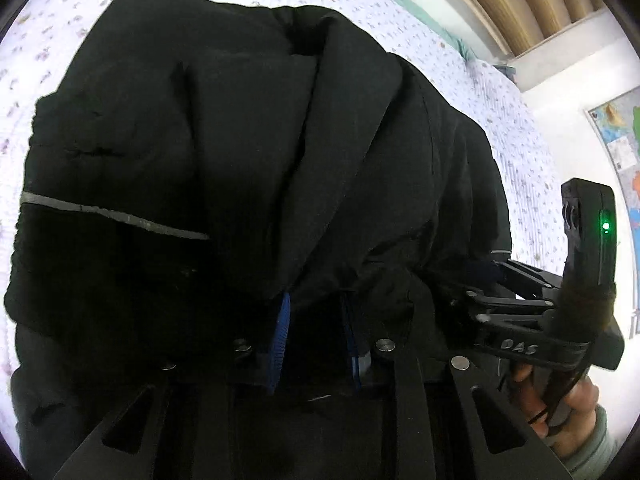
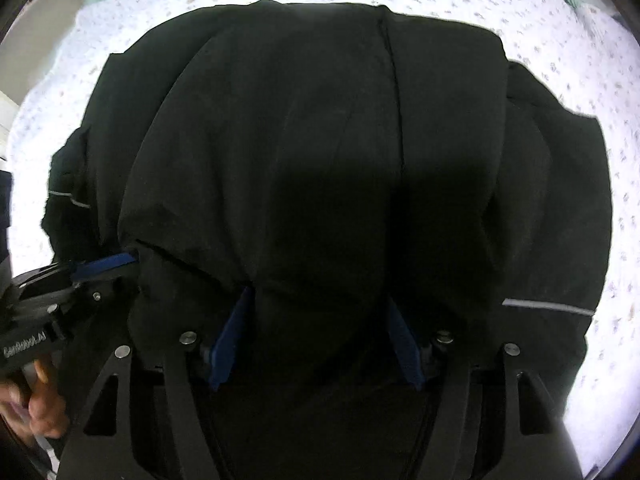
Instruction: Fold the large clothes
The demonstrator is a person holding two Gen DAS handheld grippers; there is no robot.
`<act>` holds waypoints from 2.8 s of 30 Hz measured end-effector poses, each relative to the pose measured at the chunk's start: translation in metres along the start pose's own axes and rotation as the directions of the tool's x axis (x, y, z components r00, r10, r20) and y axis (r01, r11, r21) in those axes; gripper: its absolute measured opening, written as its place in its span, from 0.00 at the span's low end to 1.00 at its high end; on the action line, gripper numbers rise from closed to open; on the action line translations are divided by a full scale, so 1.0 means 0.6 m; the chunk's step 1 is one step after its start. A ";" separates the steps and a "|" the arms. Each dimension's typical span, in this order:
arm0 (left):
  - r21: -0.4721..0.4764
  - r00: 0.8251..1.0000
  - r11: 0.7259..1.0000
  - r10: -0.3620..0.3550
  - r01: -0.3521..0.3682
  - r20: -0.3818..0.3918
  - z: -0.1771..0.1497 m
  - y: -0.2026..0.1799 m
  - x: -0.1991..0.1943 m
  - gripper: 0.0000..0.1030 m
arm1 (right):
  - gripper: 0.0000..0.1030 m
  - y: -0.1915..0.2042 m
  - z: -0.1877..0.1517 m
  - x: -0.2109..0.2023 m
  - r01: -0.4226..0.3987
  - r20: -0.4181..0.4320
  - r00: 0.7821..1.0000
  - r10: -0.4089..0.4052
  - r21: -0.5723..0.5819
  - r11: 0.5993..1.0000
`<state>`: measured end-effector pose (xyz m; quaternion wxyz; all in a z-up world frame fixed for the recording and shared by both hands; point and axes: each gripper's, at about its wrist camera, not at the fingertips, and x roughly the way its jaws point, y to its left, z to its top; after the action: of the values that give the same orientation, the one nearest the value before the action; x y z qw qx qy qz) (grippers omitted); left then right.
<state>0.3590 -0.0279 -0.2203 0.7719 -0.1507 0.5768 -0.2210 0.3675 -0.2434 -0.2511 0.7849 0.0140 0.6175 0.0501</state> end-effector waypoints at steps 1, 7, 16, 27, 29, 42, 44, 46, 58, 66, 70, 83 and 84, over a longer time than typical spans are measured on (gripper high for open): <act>0.012 1.000 1.000 0.012 -0.012 0.002 -0.002 -0.005 -0.006 0.25 | 0.67 0.005 0.001 0.001 0.017 0.001 1.000 -0.017 -0.012 1.000; 0.069 0.997 0.997 0.028 -0.033 0.076 -0.063 -0.005 -0.127 0.26 | 0.68 -0.010 -0.034 -0.056 -0.116 0.061 0.992 0.114 0.027 0.993; -0.166 0.981 0.978 0.146 -0.124 0.125 -0.212 0.143 -0.313 0.35 | 0.68 -0.101 -0.226 -0.147 -0.003 0.094 0.996 -0.006 0.098 0.995; -0.334 0.983 0.927 0.184 -0.173 0.002 -0.291 0.205 -0.318 0.40 | 0.68 -0.230 -0.344 -0.158 0.011 -0.005 1.000 -0.010 0.310 0.951; -0.358 0.987 0.920 0.155 -0.157 -0.035 -0.302 0.208 -0.298 0.40 | 0.68 -0.229 -0.352 -0.153 0.011 -0.017 1.000 -0.006 0.321 0.947; -0.350 0.988 0.928 0.087 -0.127 -0.129 -0.341 0.212 -0.259 0.40 | 0.68 -0.286 -0.475 -0.196 0.059 -0.063 0.997 -0.038 0.363 0.930; -0.334 0.983 0.932 0.096 -0.143 -0.154 -0.346 0.211 -0.257 0.40 | 0.68 -0.292 -0.495 -0.197 0.062 -0.076 0.996 -0.037 0.374 0.925; -0.321 0.979 0.935 0.095 -0.150 -0.181 -0.354 0.210 -0.256 0.40 | 0.68 -0.298 -0.517 -0.195 0.060 -0.088 0.996 -0.028 0.390 0.919; -0.314 0.920 0.874 -0.393 0.371 -0.005 -0.323 0.135 -0.269 0.40 | 0.33 -0.252 -0.556 -0.249 -0.231 0.046 0.972 0.229 0.330 0.915; -0.276 0.950 0.930 -0.286 0.244 -0.124 -0.334 0.102 -0.217 0.41 | 0.35 -0.250 -0.553 -0.220 -0.275 0.031 0.958 0.285 0.378 0.884; -0.259 0.957 0.950 -0.224 0.173 -0.184 -0.363 0.097 -0.217 0.42 | 0.37 -0.250 -0.595 -0.208 -0.251 -0.030 0.956 0.291 0.428 0.868; -0.290 0.953 0.957 -0.089 0.001 -0.290 -0.418 0.103 -0.203 0.52 | 0.46 -0.224 -0.653 -0.188 -0.214 -0.192 0.931 0.311 0.404 0.889; -0.290 0.953 0.957 -0.087 -0.001 -0.291 -0.417 0.109 -0.212 0.52 | 0.46 -0.207 -0.644 -0.180 -0.212 -0.194 0.931 0.310 0.405 0.889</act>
<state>0.1002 0.0990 -0.2198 0.6399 -0.2383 0.7099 -0.1724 -0.0253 -0.3926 -0.2484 0.6679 0.2416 0.7030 0.0378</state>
